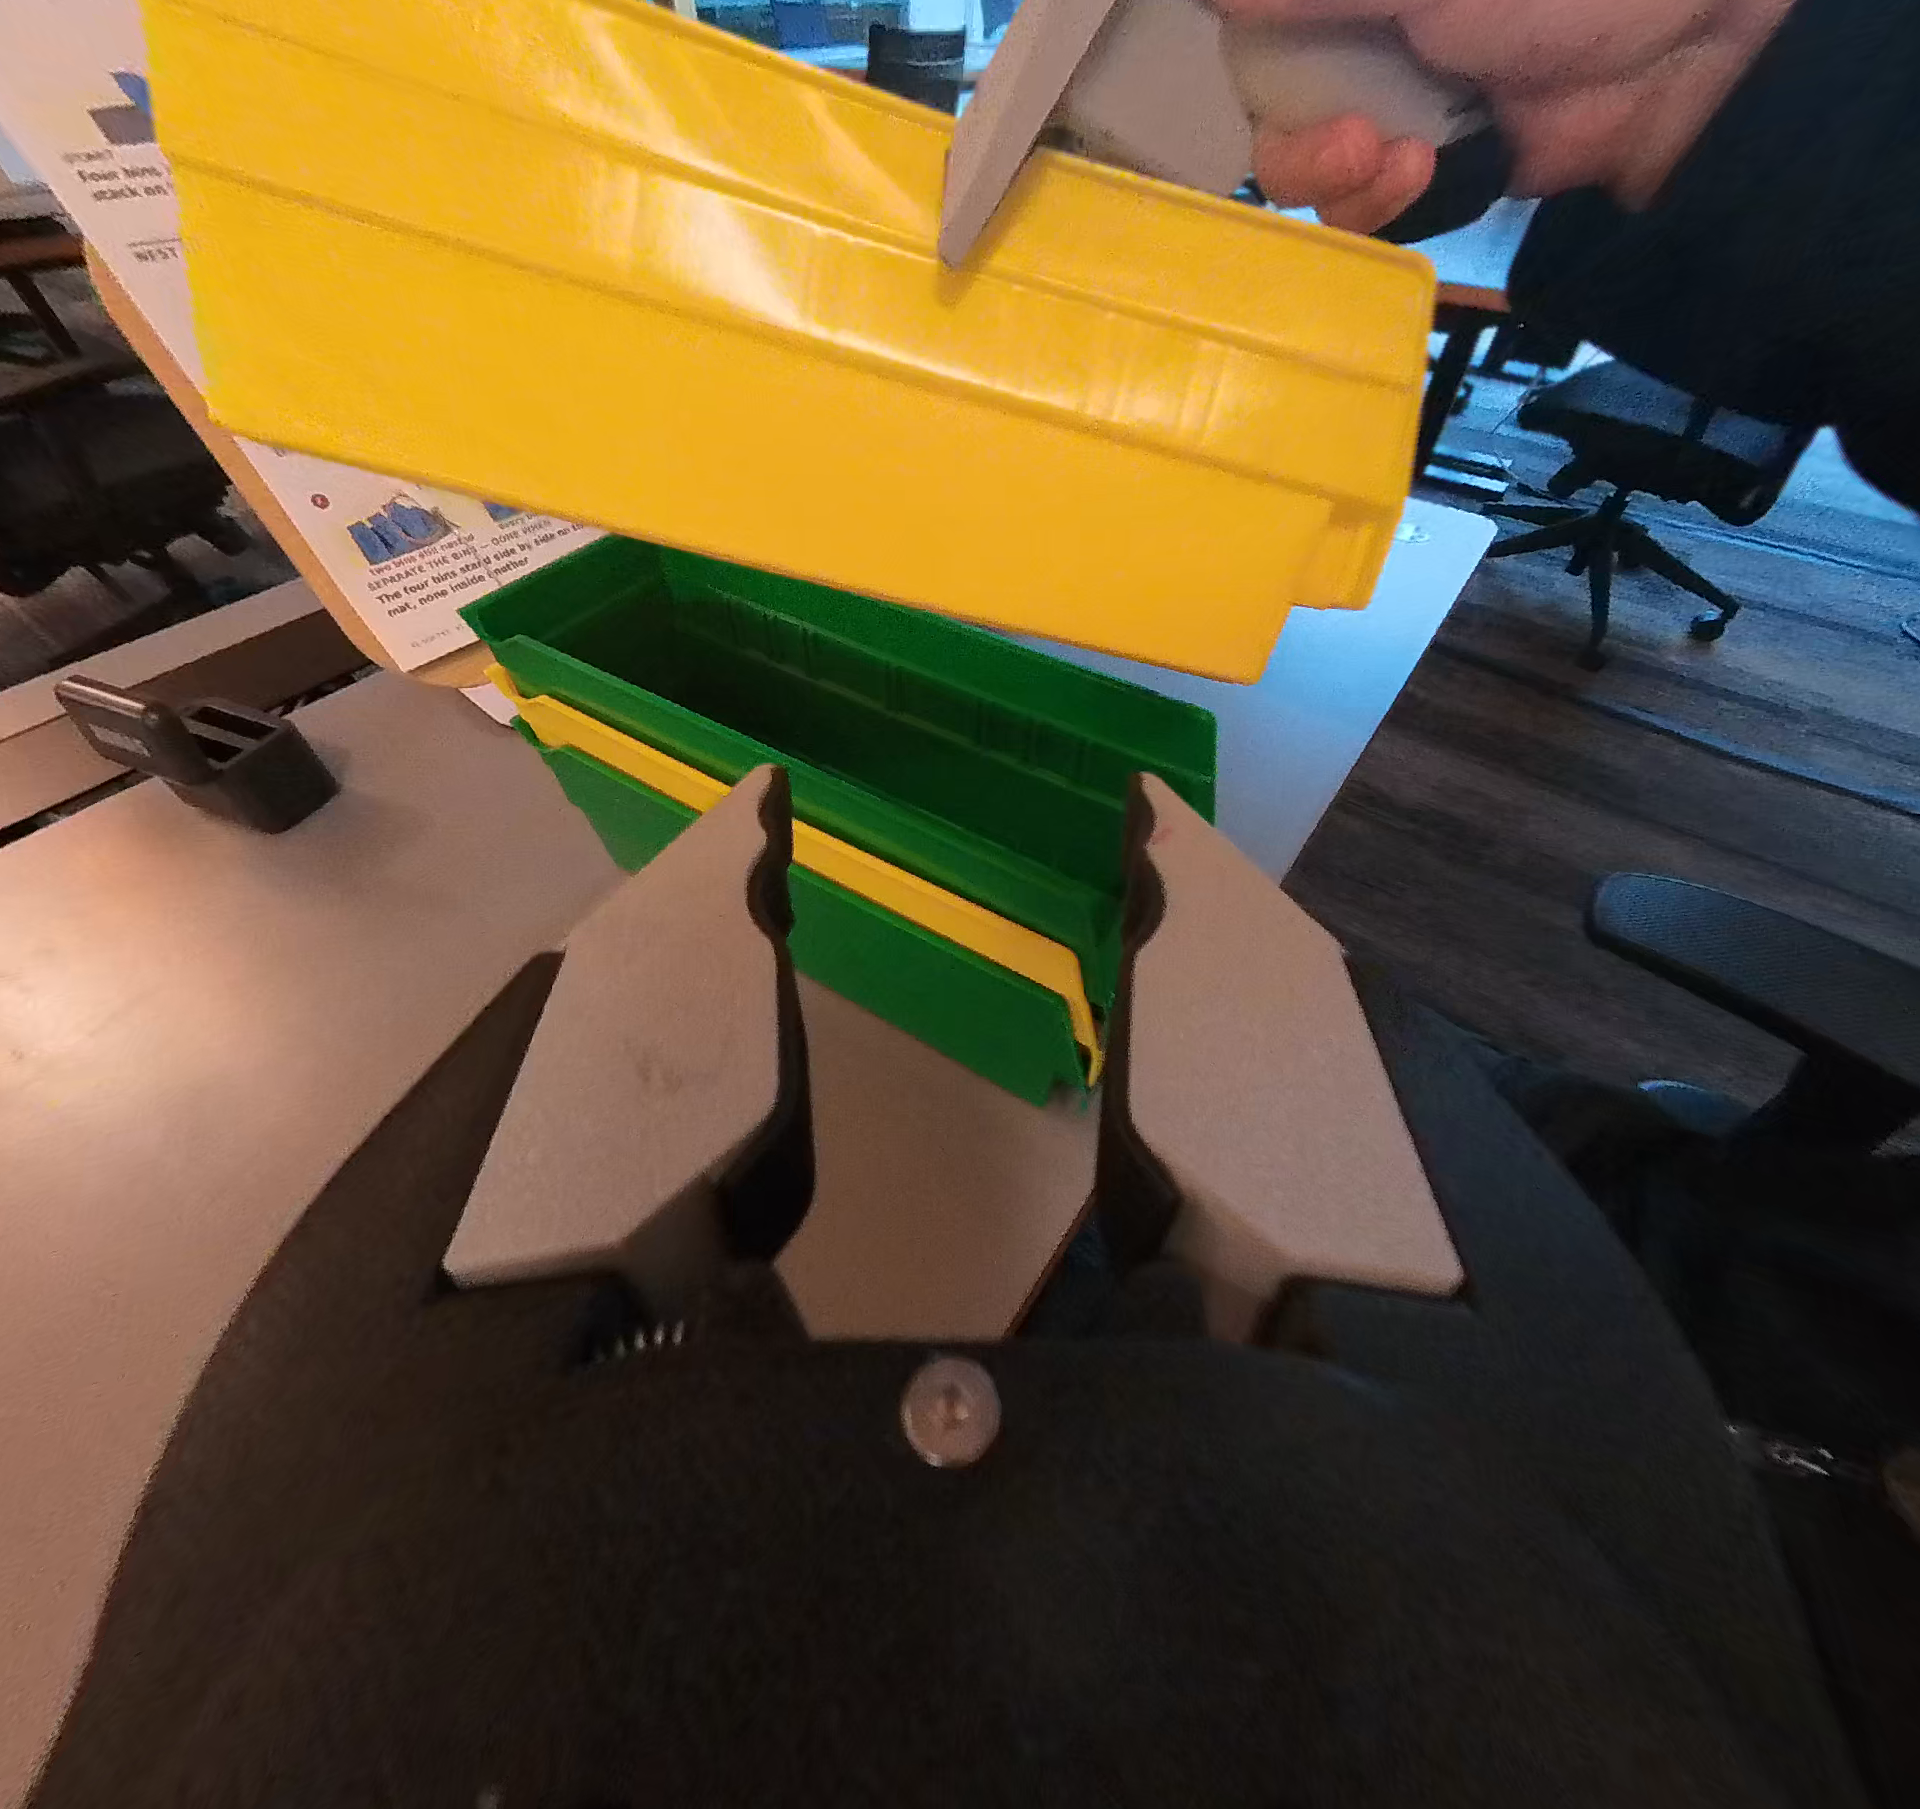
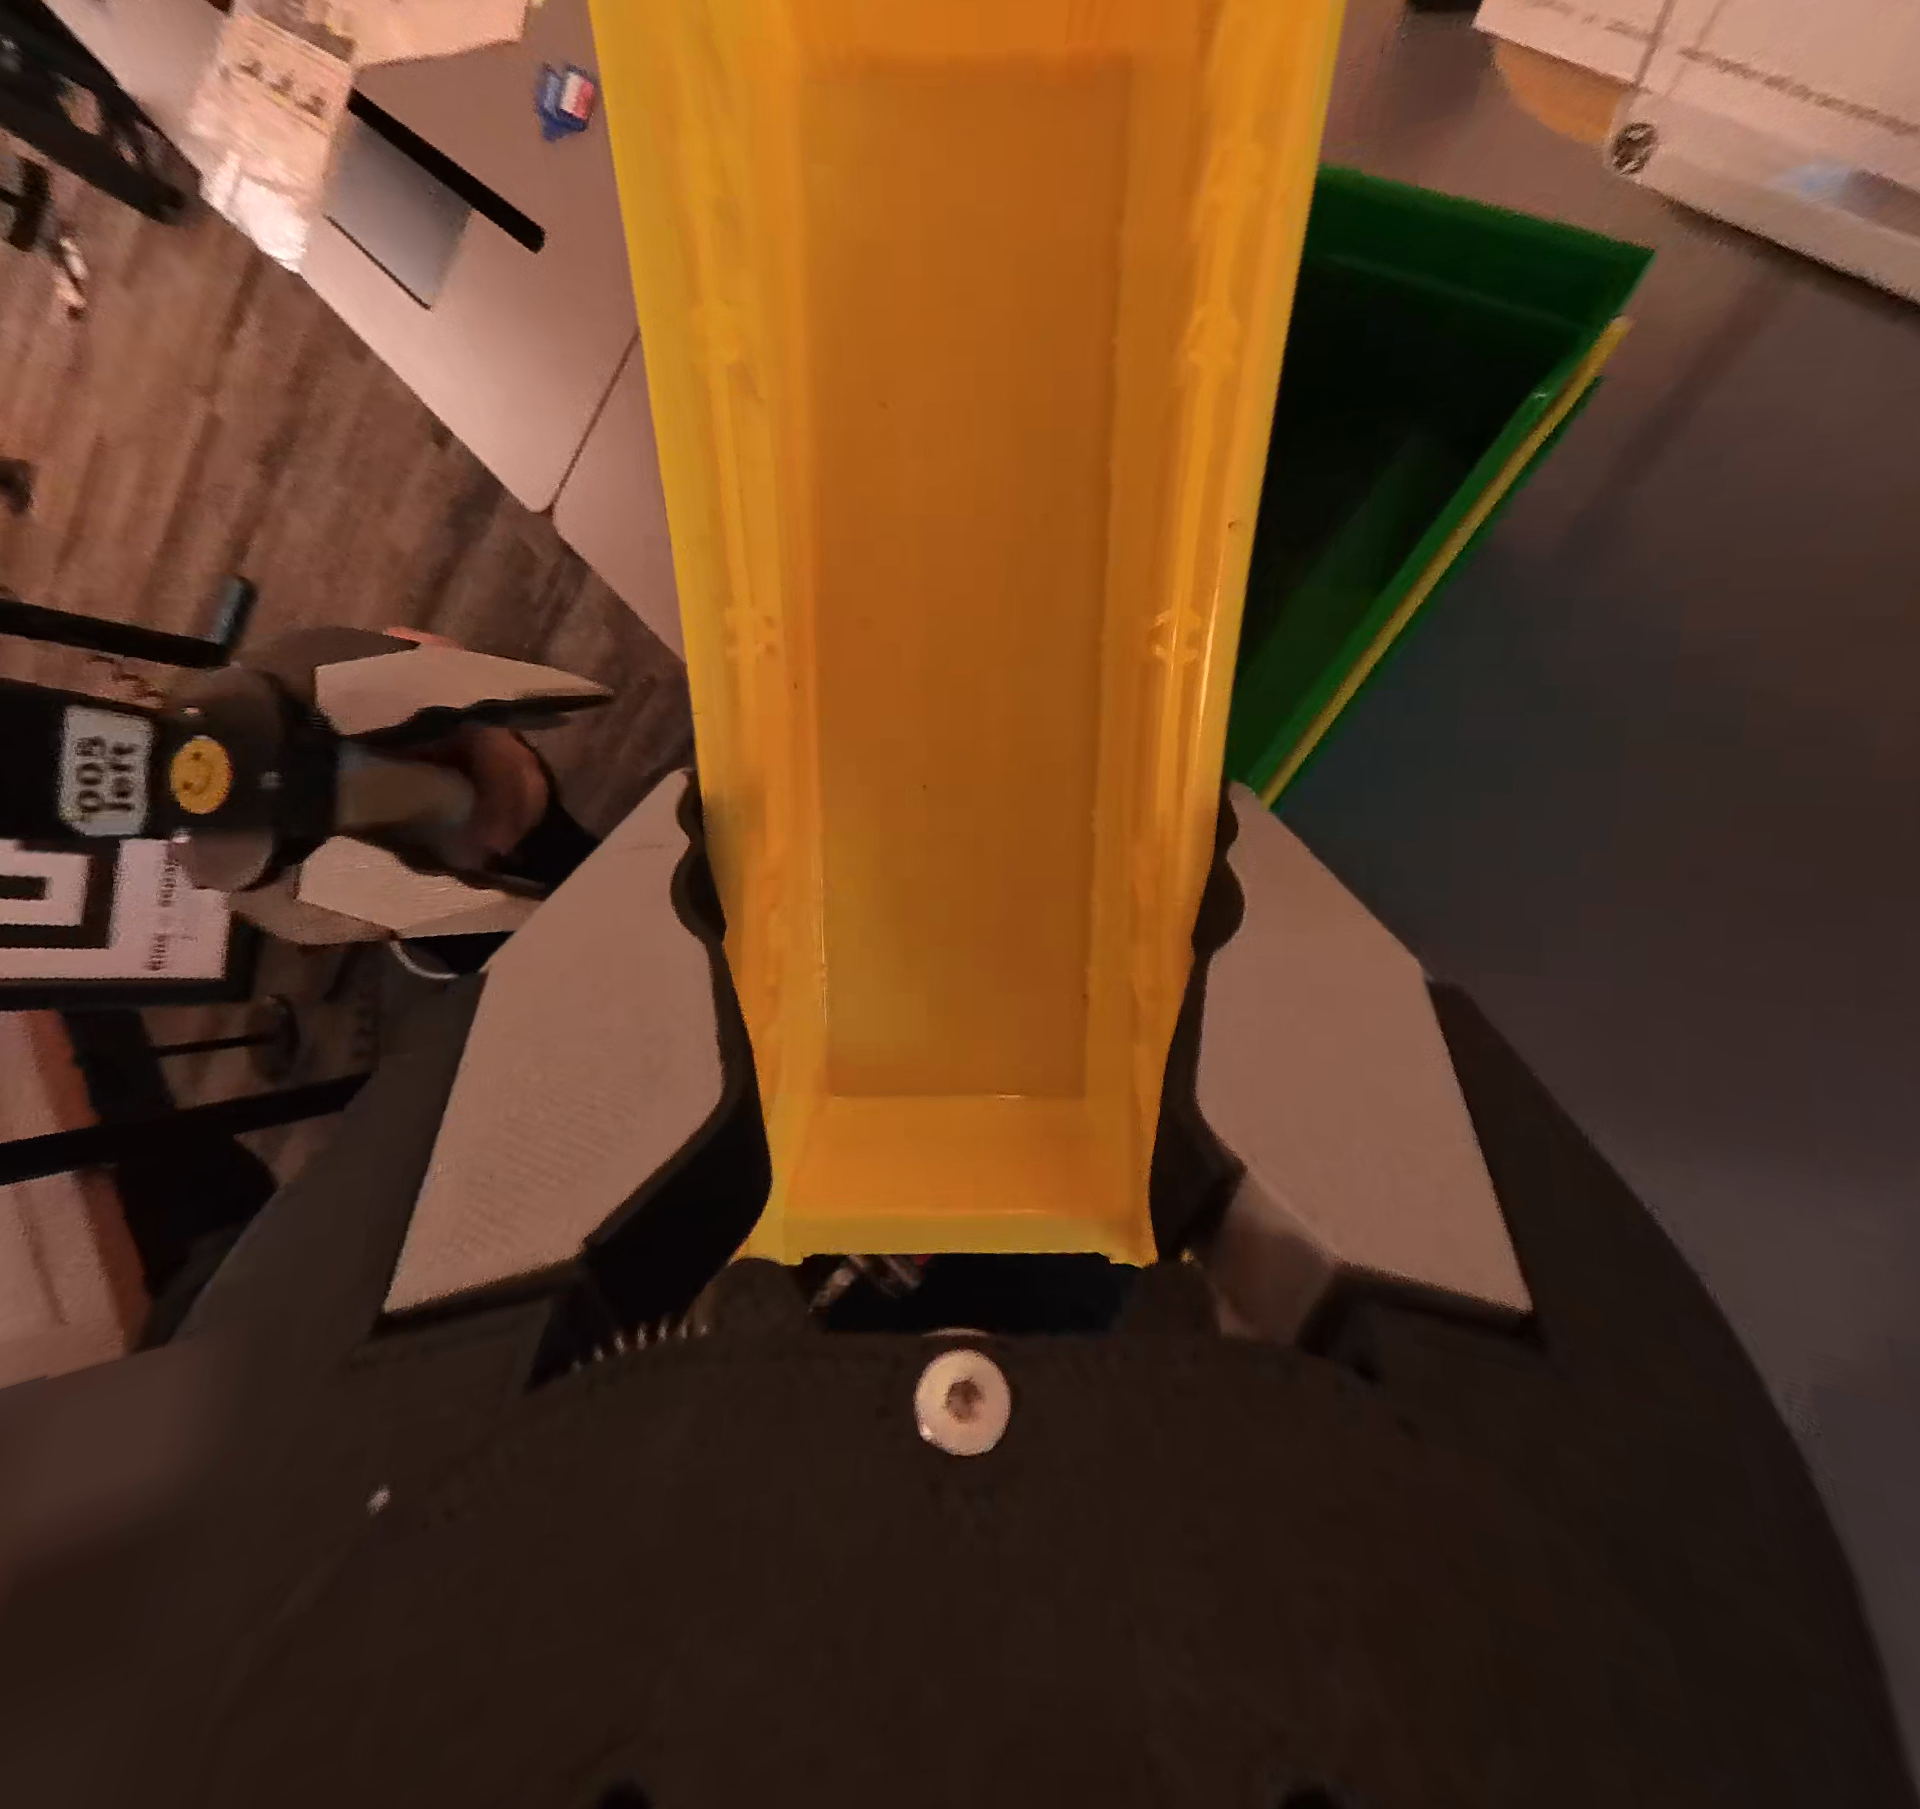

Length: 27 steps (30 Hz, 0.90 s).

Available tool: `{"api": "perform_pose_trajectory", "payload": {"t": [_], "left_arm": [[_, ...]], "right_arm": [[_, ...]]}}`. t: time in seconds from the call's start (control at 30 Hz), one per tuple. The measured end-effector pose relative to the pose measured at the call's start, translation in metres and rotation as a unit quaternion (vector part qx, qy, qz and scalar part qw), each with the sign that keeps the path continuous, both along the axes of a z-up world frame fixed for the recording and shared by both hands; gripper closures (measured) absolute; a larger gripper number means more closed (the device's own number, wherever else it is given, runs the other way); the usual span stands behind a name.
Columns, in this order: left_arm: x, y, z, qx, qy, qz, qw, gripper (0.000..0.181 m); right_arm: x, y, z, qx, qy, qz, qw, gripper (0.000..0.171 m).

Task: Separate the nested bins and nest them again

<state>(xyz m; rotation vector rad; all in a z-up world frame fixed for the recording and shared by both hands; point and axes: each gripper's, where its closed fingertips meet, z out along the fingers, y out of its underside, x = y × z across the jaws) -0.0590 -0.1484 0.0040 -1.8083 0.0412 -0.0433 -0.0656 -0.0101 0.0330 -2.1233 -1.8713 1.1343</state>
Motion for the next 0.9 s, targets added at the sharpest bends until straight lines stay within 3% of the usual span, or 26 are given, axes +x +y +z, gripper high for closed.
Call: {"api": "perform_pose_trajectory", "payload": {"t": [0.27, 0.5, 0.7, 0.9], "left_arm": [[0.0, 0.002, -0.001, -0.002, 0.0, 0.001, 1.0, 0.12], [-0.003, 0.004, -0.004, -0.009, 0.001, 0.007, 1.0, 0.12], [-0.005, -0.002, 0.0, -0.001, 0.003, 0.009, 1.0, 0.12], [-0.008, -0.003, -0.001, 0.001, -0.002, 0.011, 1.0, 0.12]], "right_arm": [[-0.005, 0.002, -0.009, -0.077, 0.005, -0.074, 0.994, 0.076], [-0.01, -0.036, 0.012, -0.178, 0.039, -0.038, 0.982, 0.075], [-0.019, 0.006, -0.022, -0.085, 0.026, -0.145, 0.985, 0.069], [-0.011, 0.022, -0.035, 0.001, 0.003, -0.17, 0.985, 0.06]]}}
